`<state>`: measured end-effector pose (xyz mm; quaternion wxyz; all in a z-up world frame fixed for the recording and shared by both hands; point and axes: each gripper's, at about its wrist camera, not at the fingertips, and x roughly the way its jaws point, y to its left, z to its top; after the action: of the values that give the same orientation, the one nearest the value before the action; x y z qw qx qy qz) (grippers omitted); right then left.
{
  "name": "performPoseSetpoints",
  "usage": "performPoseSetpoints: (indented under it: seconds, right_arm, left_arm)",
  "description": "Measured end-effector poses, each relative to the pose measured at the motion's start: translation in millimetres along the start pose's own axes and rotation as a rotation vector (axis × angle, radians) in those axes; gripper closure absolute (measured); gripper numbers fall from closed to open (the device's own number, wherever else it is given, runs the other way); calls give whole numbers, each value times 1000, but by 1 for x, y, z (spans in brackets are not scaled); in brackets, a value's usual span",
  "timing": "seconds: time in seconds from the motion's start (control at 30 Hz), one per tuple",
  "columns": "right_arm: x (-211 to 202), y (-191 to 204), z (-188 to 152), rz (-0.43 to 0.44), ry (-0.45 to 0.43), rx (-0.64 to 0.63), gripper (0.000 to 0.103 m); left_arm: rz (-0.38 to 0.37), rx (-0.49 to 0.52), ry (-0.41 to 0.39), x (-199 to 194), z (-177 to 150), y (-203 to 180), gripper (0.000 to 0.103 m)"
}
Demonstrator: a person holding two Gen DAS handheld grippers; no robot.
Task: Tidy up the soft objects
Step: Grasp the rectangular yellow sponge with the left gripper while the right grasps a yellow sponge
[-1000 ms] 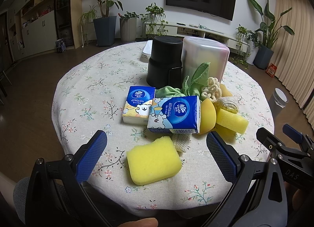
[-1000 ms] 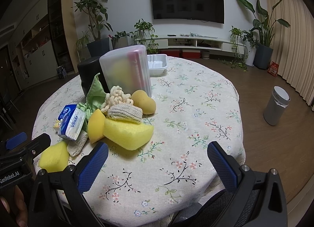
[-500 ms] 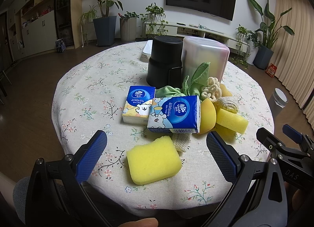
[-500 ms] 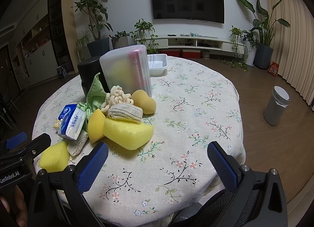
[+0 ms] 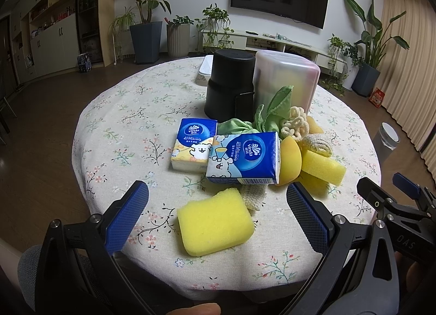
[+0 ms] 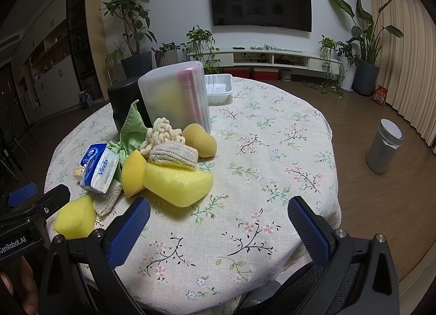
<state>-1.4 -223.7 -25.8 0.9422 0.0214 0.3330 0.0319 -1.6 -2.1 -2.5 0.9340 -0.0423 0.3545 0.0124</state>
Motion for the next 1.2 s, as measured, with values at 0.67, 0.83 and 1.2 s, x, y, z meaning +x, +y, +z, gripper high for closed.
performPoseSetpoints:
  seconds: [0.67,0.83,1.2]
  right_arm:
    - [43,11,2,203,171,-27,2]
    - [61,8,9,266,227,30,12]
    - [81,23,14,246,252,-28,27]
  left_arm:
    - [4,79,211,48,-32,6,1]
    - [24,72,200,46,-33,8,0]
    - [7,19,176,49,-27,20,4]
